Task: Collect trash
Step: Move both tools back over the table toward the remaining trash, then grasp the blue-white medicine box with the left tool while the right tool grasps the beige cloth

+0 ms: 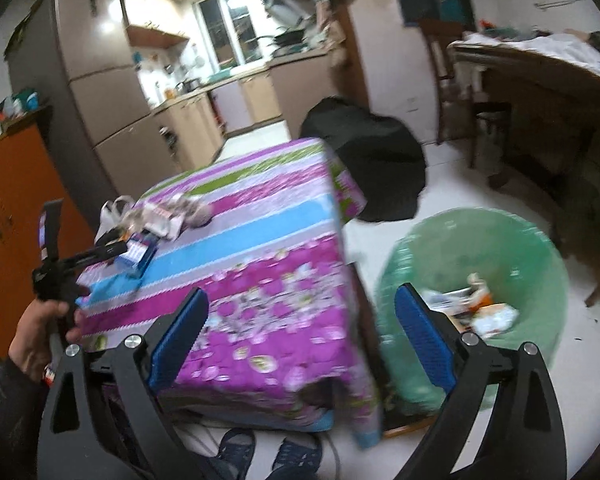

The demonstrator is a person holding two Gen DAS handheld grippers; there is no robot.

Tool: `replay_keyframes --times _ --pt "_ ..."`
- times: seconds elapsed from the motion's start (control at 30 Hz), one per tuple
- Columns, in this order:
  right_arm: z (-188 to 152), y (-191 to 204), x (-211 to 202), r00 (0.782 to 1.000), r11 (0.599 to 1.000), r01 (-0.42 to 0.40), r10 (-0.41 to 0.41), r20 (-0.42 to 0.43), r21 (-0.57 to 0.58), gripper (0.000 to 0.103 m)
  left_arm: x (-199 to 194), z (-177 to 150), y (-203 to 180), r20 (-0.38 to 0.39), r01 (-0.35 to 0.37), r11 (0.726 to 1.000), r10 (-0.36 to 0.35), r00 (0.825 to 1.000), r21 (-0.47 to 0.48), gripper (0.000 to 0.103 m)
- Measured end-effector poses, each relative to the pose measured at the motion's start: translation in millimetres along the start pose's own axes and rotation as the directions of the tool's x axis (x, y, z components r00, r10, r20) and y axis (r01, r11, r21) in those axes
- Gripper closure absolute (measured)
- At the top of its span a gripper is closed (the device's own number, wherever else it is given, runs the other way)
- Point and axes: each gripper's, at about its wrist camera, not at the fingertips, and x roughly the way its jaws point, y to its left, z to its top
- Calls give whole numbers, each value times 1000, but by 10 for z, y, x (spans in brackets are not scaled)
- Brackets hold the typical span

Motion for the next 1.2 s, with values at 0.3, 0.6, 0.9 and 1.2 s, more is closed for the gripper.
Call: replay_keyframes --times 0.3,0.6,0.9,1.2 --pt "-88 344 222 999 999 -22 20 -42 -50 12 400 -25 7 -76 -23 999 25 997 28 22" --pt "62 719 502 992 986 -111 103 -72 -121 18 253 -120 95 -66 40 999 -39 997 5 56" --pt "160 1324 1186 954 950 -264 232 -191 -165 38 -427 -184 600 63 37 995 -31 998 -92 56" --pt "619 1599 2082 967 964 -202 169 -192 -171 39 -567 -80 1018 92 61 984 -46 995 -170 56"
